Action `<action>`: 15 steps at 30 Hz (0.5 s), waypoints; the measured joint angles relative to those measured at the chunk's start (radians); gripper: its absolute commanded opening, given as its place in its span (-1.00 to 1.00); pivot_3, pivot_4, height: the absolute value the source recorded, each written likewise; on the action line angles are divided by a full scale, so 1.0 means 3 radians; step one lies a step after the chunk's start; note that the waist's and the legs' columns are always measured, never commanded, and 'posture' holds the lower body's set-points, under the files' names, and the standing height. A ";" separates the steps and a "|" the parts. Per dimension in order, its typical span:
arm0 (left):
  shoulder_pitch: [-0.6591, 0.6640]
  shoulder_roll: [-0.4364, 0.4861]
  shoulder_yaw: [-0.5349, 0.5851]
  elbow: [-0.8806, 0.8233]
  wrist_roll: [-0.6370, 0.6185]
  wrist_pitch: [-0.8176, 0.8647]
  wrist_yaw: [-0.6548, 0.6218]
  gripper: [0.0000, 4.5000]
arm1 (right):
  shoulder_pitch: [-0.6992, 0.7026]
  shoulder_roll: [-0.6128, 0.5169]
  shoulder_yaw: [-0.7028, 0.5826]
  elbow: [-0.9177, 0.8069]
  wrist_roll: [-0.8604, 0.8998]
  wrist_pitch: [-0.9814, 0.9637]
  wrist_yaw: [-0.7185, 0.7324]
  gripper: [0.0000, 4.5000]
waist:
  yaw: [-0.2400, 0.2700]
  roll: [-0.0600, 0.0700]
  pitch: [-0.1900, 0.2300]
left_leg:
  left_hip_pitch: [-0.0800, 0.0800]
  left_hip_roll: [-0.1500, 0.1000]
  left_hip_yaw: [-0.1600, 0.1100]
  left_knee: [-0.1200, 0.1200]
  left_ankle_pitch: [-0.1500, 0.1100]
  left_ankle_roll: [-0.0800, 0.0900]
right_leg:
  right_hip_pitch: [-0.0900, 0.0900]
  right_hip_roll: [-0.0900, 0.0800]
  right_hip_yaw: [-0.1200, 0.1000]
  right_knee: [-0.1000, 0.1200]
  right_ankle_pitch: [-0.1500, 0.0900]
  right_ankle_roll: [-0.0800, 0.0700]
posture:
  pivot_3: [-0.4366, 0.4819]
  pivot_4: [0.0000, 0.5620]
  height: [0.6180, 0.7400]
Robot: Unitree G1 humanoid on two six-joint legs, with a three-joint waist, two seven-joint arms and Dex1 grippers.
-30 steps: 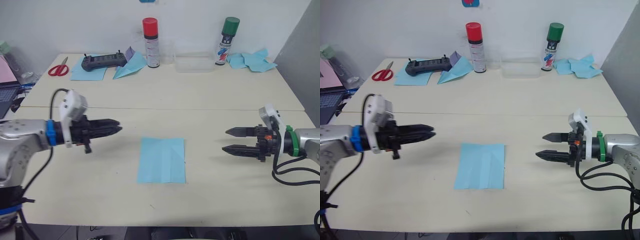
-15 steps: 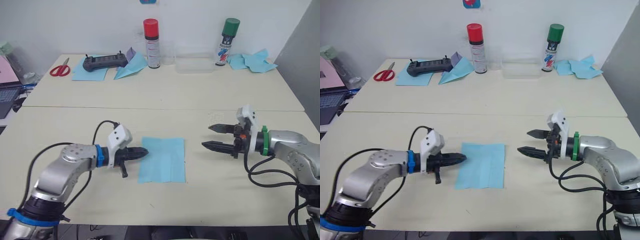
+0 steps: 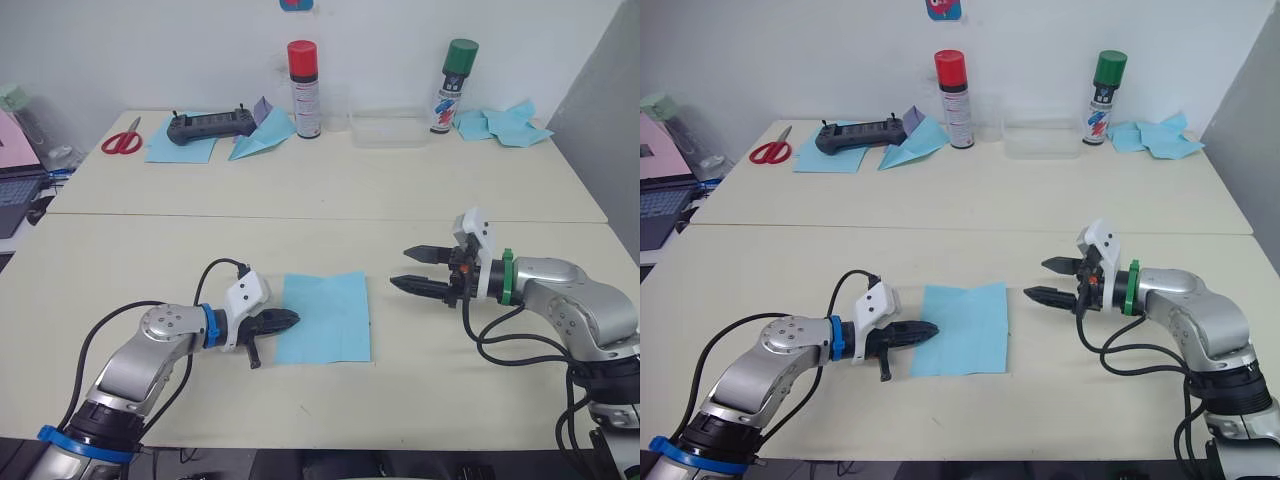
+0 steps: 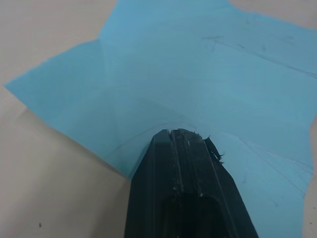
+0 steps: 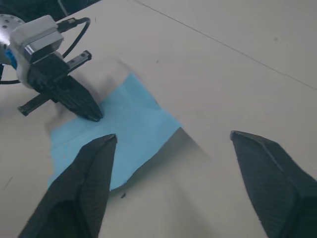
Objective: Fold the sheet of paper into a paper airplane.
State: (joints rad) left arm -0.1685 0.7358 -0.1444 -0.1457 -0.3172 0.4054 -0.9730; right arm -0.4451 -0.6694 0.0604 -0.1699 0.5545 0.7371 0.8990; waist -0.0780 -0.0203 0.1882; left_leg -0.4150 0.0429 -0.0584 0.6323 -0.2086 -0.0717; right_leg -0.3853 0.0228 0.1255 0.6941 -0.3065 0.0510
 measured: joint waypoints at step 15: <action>0.0007 -0.0150 0.0008 0.0053 0.0044 -0.0058 0.0027 -1.00 | 0.0009 0.0307 0.0707 0.0440 -0.0816 -0.0592 0.0108 -0.99 | 0.0054 0.0003 -0.0005 | 0.0000 -0.0001 -0.0002 0.0006 0.0000 0.0000 | 0.0003 -0.0001 -0.0001 0.0003 0.0000 0.0000 | -0.05 -0.47 1.00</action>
State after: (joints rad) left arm -0.1664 0.6909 -0.1419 -0.1299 -0.3041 0.3880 -0.9648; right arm -0.4423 -0.5772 0.2724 -0.0380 0.3097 0.5594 0.9315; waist -0.0617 -0.0192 0.1868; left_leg -0.4148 0.0425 -0.0590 0.6341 -0.2086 -0.0716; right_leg -0.3845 0.0226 0.1253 0.6951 -0.3065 0.0511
